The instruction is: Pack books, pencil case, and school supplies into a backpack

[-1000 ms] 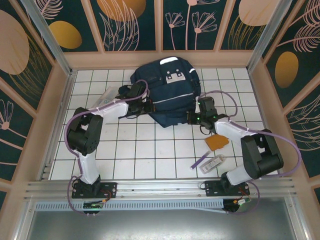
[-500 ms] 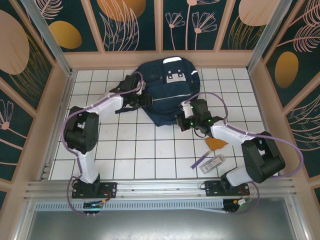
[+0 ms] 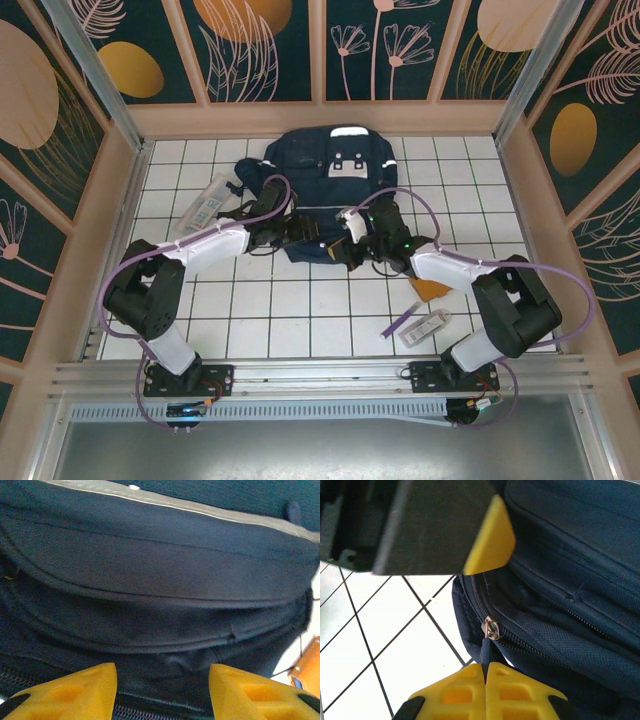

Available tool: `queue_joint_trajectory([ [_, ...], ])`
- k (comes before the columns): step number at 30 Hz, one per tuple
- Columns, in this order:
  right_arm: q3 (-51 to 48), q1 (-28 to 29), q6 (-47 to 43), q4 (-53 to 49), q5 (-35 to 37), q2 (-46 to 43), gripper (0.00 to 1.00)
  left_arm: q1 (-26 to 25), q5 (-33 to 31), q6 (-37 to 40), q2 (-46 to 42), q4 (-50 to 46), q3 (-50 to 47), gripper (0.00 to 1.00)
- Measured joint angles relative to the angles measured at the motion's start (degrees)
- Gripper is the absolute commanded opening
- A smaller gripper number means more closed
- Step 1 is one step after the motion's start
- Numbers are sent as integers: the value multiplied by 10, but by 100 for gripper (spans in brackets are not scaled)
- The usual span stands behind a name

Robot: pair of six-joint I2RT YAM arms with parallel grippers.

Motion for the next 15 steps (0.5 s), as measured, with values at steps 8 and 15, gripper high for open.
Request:
queue_joint_trajectory([
  [8, 6, 16, -12, 3, 0, 13, 0, -7, -43, -84, -23, -71, 8, 69],
  [15, 29, 38, -39, 5, -1, 39, 0, -15, -49, -112, -15, -103, 20, 71],
])
